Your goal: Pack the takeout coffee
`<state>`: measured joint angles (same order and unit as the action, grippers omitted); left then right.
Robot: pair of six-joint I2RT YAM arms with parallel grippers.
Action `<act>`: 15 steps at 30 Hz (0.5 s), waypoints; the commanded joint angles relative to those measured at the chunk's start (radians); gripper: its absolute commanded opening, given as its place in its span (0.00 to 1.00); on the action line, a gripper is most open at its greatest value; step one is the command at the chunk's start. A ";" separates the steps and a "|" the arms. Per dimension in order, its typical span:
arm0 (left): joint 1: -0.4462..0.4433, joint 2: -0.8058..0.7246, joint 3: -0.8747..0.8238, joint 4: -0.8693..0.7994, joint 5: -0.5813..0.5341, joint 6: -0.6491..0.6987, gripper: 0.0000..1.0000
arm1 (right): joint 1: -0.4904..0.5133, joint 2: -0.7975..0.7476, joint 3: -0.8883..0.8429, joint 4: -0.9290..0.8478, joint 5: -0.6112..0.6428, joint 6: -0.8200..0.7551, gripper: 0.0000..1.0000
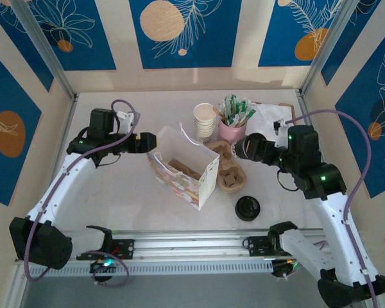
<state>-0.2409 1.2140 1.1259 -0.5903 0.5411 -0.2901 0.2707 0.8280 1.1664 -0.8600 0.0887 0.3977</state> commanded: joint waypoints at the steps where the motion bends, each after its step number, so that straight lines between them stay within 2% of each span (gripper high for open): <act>1: -0.015 0.000 -0.010 -0.005 0.009 -0.006 0.80 | 0.056 -0.002 0.075 -0.056 -0.083 -0.040 0.63; 8: -0.020 -0.001 -0.011 -0.001 0.015 -0.006 0.81 | 0.252 0.006 0.213 -0.112 0.108 -0.052 0.61; 15: -0.020 -0.003 -0.011 -0.002 0.017 -0.004 0.81 | 0.375 0.010 0.296 -0.103 0.141 -0.063 0.59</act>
<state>-0.2455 1.2140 1.1252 -0.5903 0.5415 -0.2901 0.6079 0.8364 1.4212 -0.9573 0.1875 0.3576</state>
